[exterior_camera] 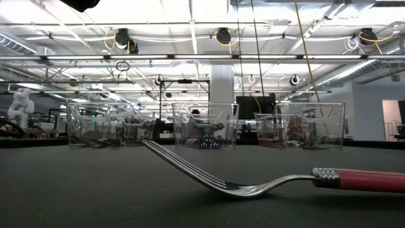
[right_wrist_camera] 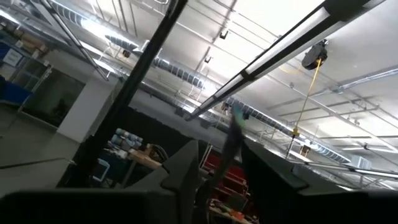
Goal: Sort silverware by color (type)
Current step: Put the blue fork into the middle transparent bin
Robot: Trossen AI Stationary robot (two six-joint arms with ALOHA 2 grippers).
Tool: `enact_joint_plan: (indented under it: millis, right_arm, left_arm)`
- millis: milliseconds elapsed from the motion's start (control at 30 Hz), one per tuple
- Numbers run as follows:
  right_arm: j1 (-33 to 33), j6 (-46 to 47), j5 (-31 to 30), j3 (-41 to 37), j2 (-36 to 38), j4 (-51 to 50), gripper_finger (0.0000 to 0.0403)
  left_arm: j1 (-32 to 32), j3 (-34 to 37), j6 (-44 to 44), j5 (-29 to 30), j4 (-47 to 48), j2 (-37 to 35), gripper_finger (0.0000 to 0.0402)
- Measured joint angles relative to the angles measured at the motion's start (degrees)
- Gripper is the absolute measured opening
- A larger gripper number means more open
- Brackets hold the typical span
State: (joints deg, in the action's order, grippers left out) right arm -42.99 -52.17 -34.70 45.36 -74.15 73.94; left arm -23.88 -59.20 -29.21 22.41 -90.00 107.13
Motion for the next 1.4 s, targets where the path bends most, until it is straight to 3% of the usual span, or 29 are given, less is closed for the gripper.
enact_joint_plan:
  millis: [567, 733, 1133, 1267, 1400]
  right_arm:
    - [-1.0, 0.49, 0.07, 0.0, 0.02, -0.49, 0.0014]
    - [-1.0, 0.53, 0.26, 0.0, 0.02, -0.32, 0.0018]
    - [-1.0, 1.3, 1.97, 0.0, 0.02, 0.26, 0.0085]
    - [-1.0, 1.08, 1.97, 0.0, 0.02, 0.11, 0.0073]
    - [-0.99, 0.64, 2.36, 0.0, 0.02, 0.04, 0.003]
  left_arm:
    - [0.0, 0.0, 0.32, -1.05, 0.01, -0.02, 0.0003]
    - [0.0, 0.0, 0.33, -1.11, 0.0, -0.02, 0.0003]
    - [0.15, 0.0, 0.29, -1.07, 0.0, -0.02, 0.0003]
    - [0.15, 0.0, 0.29, -1.06, 0.02, -0.02, 0.0003]
    - [0.13, 0.0, 0.27, -1.09, 0.09, -0.02, 0.0003]
